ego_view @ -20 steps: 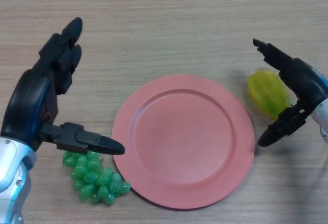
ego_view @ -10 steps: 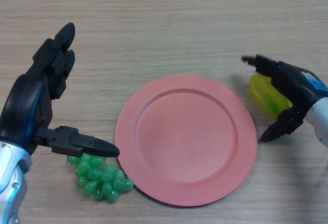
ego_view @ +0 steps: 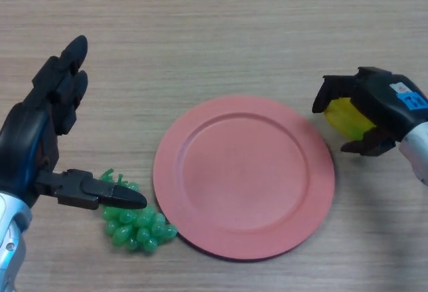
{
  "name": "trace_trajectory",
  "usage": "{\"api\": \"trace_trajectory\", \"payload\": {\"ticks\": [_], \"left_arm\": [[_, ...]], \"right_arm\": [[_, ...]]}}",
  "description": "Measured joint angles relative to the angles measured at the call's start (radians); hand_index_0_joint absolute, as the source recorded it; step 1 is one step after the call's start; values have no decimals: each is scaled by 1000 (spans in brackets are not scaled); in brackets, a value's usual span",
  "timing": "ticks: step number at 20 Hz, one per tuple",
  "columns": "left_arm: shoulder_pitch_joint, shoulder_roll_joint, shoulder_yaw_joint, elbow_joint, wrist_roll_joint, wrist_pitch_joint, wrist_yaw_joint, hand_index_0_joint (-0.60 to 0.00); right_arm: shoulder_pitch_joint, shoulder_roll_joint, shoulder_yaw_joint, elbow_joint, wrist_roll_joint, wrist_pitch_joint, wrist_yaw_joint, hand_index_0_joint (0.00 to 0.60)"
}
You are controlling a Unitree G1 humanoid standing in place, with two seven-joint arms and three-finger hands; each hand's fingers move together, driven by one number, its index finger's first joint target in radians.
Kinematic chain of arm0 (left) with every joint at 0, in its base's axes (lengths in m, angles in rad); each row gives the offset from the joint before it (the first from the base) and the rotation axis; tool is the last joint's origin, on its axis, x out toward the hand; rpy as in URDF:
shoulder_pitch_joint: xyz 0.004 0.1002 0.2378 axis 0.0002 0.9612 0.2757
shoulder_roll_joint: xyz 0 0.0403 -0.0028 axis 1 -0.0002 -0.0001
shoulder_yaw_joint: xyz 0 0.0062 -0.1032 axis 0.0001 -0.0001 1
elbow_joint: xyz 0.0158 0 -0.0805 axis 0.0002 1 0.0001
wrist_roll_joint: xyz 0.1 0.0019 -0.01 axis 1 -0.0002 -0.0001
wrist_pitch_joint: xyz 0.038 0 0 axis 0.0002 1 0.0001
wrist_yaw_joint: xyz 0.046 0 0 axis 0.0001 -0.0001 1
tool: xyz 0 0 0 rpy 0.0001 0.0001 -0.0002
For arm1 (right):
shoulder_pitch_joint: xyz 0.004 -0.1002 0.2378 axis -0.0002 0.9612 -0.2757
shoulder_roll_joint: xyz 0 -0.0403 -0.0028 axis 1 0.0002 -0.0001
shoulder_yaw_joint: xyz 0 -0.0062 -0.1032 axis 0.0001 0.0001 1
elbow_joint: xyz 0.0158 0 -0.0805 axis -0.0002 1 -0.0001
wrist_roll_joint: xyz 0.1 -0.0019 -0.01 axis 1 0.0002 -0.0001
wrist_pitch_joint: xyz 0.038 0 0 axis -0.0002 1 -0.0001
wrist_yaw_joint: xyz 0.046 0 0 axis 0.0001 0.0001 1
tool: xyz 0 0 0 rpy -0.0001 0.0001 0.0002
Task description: Pick up the yellow starfruit and place it on the plate
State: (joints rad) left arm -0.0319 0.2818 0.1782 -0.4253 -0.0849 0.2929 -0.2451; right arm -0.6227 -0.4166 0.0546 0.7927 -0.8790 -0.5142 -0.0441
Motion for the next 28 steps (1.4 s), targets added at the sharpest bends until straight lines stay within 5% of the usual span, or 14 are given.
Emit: {"api": "trace_trajectory", "payload": {"ticks": [5,11,17,21,23,25,28], "left_arm": [[1,0,1,-26,0,0,-10,0],[-3,-3,-2,-29,1,24,-10,0],[-29,-10,-1,6,-5,15,69,0],[-38,-9,-2,6,-21,3,73,0],[-50,-8,-5,6,-26,3,82,0],[-52,-8,-7,9,-49,3,98,0],[-52,-9,-16,9,-49,3,109,0]], "right_arm": [[63,10,-9,-287,85,73,103,600],[185,125,9,-554,179,140,289,600],[287,204,81,-654,170,145,287,600],[313,216,93,-627,112,167,237,600],[344,225,146,-667,165,358,245,600],[376,229,218,-795,408,758,286,600],[380,228,238,-805,448,812,288,200]]}}
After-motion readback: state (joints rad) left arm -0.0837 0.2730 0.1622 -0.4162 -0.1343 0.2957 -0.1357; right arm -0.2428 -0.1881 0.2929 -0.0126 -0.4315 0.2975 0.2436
